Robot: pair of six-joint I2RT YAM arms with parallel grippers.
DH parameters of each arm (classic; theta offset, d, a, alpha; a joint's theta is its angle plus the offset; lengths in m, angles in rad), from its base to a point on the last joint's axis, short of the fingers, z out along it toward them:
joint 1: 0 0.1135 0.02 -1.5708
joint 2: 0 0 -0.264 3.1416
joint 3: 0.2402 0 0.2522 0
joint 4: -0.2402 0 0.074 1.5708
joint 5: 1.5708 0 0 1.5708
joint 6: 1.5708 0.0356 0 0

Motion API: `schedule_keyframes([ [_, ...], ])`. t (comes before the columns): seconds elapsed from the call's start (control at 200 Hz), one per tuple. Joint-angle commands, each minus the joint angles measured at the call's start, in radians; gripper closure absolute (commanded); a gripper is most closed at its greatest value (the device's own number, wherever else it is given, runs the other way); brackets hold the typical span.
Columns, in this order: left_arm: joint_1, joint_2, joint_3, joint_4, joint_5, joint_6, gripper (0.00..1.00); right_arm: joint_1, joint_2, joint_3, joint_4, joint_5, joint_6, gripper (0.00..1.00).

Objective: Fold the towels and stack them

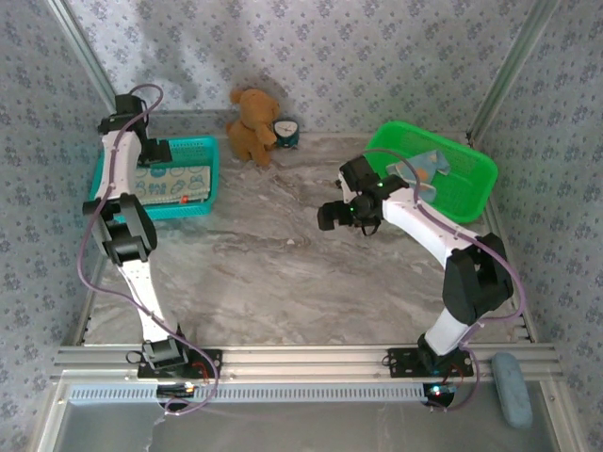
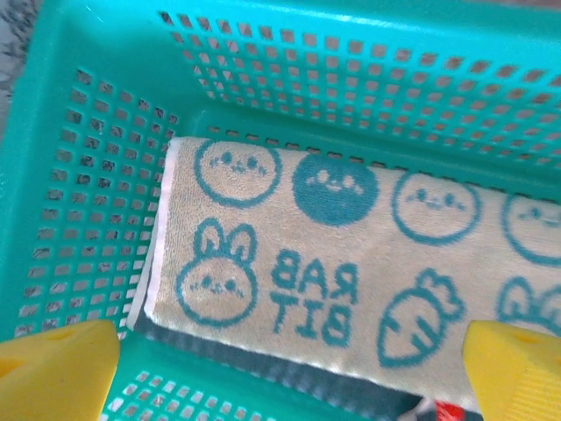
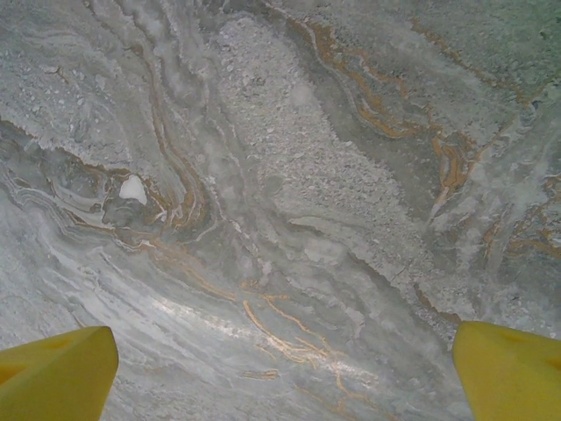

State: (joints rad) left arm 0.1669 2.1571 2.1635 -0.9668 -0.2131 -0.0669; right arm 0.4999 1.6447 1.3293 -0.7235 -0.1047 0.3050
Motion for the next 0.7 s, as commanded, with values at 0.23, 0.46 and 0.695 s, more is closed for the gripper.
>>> schedule_keyframes([
  [0.23,-0.119,-0.302,-0.201,0.022,0.183,-0.165,0.0,-0.188,-0.002,0.142,0.027,0.142,0.016,0.0],
  [0.46,-0.253,-0.458,-0.38,0.062,0.249,-0.247,0.0,-0.336,0.095,0.223,0.082,0.288,0.066,0.0],
  [0.695,-0.432,-0.587,-0.549,0.1,0.254,-0.351,0.0,-0.476,0.316,0.401,0.028,0.259,0.112,0.0],
])
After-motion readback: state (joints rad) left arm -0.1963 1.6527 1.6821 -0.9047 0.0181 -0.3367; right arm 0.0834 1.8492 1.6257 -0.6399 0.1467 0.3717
